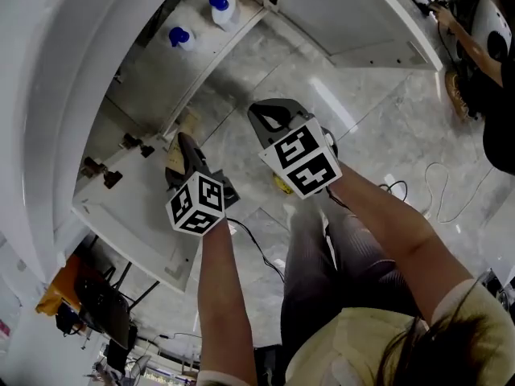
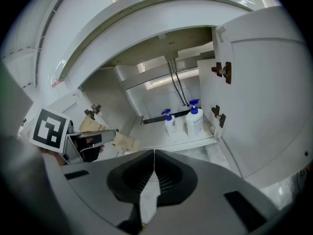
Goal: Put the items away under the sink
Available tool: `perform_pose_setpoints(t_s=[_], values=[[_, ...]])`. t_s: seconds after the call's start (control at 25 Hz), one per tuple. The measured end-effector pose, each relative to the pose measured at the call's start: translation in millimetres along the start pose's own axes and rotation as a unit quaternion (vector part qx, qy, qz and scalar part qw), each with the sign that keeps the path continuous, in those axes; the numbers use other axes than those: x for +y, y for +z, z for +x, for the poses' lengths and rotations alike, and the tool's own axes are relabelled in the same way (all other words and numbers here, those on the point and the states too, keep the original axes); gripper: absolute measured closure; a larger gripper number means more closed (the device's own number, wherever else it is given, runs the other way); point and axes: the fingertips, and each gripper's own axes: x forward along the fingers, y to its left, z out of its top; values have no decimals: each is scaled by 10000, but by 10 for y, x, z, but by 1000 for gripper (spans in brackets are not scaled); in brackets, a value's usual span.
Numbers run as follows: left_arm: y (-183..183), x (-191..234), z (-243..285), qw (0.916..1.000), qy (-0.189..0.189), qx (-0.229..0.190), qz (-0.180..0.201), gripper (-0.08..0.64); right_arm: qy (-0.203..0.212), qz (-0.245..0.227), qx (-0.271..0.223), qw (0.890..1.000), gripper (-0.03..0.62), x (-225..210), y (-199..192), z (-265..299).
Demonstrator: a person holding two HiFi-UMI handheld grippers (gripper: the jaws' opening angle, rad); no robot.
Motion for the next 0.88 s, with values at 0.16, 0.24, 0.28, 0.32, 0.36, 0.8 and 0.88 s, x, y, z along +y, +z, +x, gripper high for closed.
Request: perform_pose_setpoints(t_s=[0.16, 0.24, 0.28, 0.32, 0.36, 0.8, 0.88], values=[[-136, 35, 97, 10000, 34, 56, 8, 488, 9, 33, 13, 10000, 566, -60, -95, 120], [-181, 62, 149, 10000, 71, 52, -13, 488, 33, 16, 37, 10000, 566, -76, -148, 192], [-197, 74, 180, 10000, 87, 42, -18, 488, 46, 0, 48, 10000, 566, -83, -173, 231], [-211, 87, 214, 9999, 97, 33, -20, 488, 58, -14, 57, 10000, 566, -90, -195, 272], [-223, 99, 247, 9999, 104, 24, -16, 488, 70, -23, 60, 10000, 566, -96, -214, 312], [-264, 274, 554, 9997, 186, -143, 60, 488, 77, -107, 47, 9999, 566, -206, -324, 687], [-267, 321, 603, 9996, 206, -152, 102, 488, 112, -181, 99, 9997, 566, -193, -347, 749]])
